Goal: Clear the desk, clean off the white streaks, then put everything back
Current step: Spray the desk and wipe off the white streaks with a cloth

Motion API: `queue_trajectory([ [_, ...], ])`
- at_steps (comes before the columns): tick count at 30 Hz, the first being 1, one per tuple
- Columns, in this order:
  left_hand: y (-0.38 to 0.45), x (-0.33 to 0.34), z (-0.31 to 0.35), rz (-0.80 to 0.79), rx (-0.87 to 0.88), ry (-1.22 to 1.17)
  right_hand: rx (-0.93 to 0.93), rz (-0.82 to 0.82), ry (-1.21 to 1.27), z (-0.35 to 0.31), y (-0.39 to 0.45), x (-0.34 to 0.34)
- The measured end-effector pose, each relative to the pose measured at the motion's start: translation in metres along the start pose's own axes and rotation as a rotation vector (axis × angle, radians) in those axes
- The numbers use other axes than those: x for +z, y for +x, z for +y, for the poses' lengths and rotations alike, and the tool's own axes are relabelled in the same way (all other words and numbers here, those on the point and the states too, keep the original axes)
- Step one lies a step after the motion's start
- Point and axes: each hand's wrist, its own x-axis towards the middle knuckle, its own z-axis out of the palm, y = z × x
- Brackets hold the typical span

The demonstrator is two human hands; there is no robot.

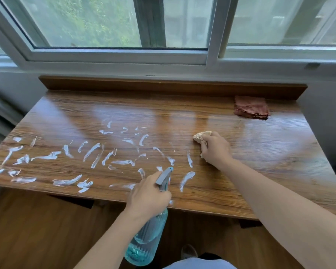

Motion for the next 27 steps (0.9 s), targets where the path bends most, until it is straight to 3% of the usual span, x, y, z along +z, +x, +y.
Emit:
queue_trajectory([
  [10,-0.001,-0.008,-0.002,-0.007,0.073,-0.039,-0.012,-0.11,0.128,-0.001,0.016,-0.019],
  [17,-0.004,-0.026,-0.011,0.064,0.108,-0.152,-0.044,0.041,0.149,-0.013,0.045,-0.005],
  [19,-0.005,-0.03,-0.012,0.062,0.106,-0.198,-0.144,0.028,0.049,-0.018,0.04,-0.001],
  [23,-0.003,-0.036,-0.012,0.067,0.116,-0.249,-0.596,-0.201,0.009,-0.018,-0.007,-0.002],
  [27,0.001,-0.041,-0.01,0.083,0.131,-0.282,-0.747,-0.288,-0.01,-0.003,-0.052,-0.006],
])
